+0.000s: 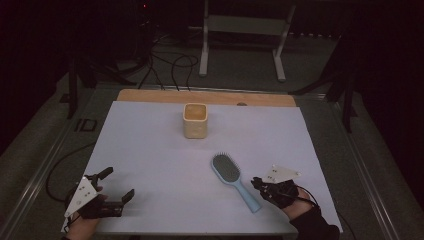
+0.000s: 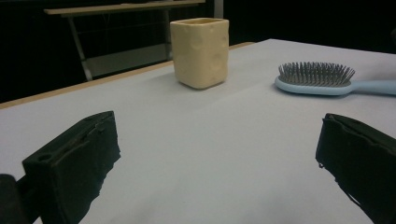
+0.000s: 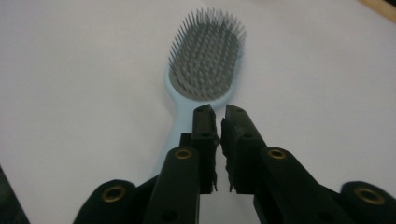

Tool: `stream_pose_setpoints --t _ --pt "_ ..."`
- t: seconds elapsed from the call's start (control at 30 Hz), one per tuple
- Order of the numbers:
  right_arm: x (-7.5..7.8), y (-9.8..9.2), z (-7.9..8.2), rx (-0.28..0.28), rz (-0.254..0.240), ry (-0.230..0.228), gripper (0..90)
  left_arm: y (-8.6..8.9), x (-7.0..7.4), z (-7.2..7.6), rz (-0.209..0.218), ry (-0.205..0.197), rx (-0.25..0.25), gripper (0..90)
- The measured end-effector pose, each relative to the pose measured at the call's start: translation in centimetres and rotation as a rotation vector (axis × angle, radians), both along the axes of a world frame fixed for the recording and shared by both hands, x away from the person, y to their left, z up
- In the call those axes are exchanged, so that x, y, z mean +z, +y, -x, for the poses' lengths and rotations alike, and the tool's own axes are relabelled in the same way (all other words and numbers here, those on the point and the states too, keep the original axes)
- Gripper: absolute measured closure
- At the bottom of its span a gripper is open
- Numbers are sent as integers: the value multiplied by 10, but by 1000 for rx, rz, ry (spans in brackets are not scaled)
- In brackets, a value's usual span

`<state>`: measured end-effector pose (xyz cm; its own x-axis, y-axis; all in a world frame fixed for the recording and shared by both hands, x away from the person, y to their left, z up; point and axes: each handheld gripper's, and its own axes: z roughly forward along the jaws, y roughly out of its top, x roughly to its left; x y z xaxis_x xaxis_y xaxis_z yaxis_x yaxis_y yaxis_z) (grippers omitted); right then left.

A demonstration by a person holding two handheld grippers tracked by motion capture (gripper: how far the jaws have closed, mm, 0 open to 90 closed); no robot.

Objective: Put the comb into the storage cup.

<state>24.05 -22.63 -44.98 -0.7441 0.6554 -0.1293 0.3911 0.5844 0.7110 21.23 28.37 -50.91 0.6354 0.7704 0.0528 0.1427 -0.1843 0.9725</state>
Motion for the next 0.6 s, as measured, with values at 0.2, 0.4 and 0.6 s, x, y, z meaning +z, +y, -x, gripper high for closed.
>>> stream_pose_setpoints --t 0.2,0.4,0.6 --pt "6 15 3 -3 -4 -5 598 0 0 0 4 1 -1 0" --pt "3 26 0 -29 10 30 361 0 0 0 6 1 -3 0" --pt "-5 34 -6 -36 2 109 129 1 0 0 11 3 -5 0"
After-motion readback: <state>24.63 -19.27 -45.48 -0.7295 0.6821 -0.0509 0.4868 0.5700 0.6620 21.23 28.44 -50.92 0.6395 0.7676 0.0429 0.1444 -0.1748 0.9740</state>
